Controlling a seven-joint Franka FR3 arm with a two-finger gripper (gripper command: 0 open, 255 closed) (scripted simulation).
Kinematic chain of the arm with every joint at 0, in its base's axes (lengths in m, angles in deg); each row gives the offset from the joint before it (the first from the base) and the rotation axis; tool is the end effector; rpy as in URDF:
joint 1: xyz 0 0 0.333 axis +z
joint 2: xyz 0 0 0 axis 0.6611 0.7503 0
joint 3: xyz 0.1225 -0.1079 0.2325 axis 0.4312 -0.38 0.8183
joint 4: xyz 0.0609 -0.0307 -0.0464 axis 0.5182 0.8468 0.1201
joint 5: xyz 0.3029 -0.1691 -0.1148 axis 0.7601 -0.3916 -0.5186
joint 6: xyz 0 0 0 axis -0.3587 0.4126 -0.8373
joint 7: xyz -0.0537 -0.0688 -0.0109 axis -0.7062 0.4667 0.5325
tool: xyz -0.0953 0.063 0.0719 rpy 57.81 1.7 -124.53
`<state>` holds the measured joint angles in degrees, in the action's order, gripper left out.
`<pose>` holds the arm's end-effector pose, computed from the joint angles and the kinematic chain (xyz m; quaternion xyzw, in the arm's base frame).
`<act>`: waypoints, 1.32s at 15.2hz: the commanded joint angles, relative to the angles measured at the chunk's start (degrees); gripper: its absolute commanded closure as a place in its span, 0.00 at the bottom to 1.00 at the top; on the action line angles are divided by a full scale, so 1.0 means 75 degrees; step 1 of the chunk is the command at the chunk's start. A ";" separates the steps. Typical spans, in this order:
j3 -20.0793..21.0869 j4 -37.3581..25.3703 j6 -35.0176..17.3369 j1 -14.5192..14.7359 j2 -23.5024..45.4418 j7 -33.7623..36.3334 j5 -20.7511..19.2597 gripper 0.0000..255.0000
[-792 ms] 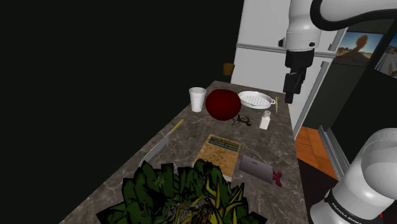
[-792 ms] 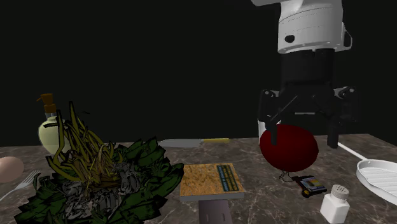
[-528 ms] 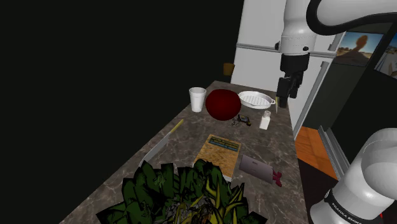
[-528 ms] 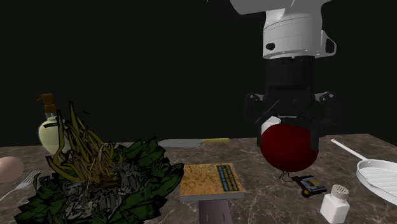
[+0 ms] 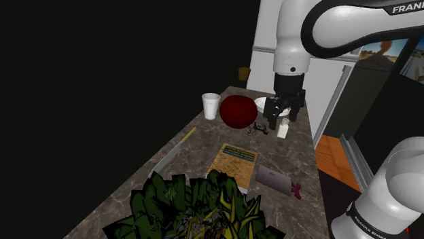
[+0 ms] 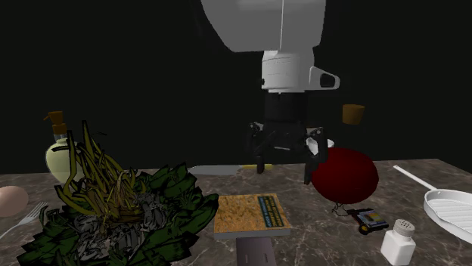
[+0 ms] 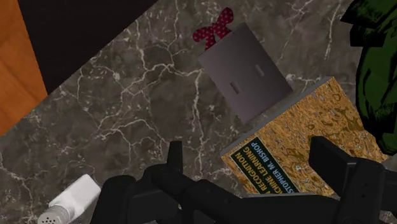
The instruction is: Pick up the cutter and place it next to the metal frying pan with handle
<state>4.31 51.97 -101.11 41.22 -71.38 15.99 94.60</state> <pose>0.3198 0.1152 0.4583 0.9927 -0.0983 -0.0615 0.0334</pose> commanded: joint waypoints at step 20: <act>0.2775 -0.3163 -0.3208 -0.0623 0.5761 0.7977 -0.1488 0.00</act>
<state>25.00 29.88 -124.66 36.20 -30.39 72.40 85.12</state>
